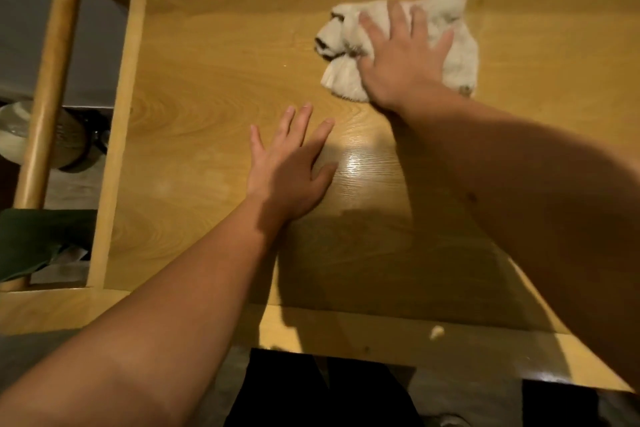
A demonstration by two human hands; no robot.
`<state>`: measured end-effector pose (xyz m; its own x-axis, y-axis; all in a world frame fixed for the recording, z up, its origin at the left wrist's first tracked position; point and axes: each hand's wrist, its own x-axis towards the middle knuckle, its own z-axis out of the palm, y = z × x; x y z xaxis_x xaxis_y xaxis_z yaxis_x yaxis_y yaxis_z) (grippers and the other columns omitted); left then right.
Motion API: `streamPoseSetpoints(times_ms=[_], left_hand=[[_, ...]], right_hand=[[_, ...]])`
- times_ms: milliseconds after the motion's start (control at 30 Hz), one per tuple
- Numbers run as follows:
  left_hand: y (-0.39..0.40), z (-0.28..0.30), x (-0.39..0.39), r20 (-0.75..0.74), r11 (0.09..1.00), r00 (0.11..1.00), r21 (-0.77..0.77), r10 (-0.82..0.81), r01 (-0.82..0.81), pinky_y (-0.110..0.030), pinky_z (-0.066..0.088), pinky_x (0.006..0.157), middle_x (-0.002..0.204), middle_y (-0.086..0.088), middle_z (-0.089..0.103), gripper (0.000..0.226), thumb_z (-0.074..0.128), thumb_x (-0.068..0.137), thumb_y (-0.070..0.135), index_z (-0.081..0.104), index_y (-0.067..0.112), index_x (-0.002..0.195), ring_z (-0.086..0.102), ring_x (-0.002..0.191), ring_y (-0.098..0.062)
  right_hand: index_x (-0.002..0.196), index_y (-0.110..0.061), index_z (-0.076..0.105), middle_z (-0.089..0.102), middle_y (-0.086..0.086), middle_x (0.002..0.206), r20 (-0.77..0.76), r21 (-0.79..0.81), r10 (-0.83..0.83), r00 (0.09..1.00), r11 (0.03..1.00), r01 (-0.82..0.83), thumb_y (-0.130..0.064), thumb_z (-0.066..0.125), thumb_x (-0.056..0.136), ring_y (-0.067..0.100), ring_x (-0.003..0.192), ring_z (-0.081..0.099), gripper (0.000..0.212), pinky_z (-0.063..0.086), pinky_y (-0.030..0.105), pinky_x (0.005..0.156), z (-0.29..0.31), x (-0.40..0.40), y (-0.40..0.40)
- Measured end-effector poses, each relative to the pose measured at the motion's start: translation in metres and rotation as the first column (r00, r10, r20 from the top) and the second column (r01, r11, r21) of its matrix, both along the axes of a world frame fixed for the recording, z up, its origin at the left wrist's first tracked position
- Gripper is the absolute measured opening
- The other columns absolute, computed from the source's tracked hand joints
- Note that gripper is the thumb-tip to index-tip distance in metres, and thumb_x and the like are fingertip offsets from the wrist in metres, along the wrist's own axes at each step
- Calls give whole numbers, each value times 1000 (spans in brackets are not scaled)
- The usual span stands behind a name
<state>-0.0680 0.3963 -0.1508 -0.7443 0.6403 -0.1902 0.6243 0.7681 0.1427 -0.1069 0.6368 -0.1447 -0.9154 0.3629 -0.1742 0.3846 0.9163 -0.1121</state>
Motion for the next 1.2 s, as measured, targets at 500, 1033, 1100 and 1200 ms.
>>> streamPoseSetpoints(times_ms=[500,1033,1100,1200], left_hand=[[1,-5,0,-13,1000,1000,5,27,-27,-71,5,114,169,4,8,64,23,94,61,18,42,155,5,155,-21],[119,-3,87,54,999,998,-22,44,-43,-75,0,112,170,0,-6,82,8,89,76,0,34,159,-9,155,-28],[117,-5,84,45,999,998,-10,51,-51,-74,0,111,170,0,-3,82,10,89,75,3,34,159,-7,155,-28],[121,-5,85,30,999,998,18,46,-47,-74,-1,111,170,-1,-2,80,15,90,74,5,34,159,-7,155,-28]], right_hand=[[148,-39,33,31,7,158,-105,13,18,994,1000,-17,-57,45,84,36,145,24,68,18,73,103,-2,247,-109],[152,-39,29,35,6,158,25,-36,-50,998,998,51,-65,50,83,35,142,35,76,28,69,102,11,386,-103],[151,-39,31,37,7,157,7,-1,-47,999,999,47,-64,44,87,36,140,38,70,29,68,102,7,374,-83],[151,-41,30,33,8,157,-15,-14,-91,996,996,91,-63,33,93,36,140,35,62,27,68,101,8,343,-54]])
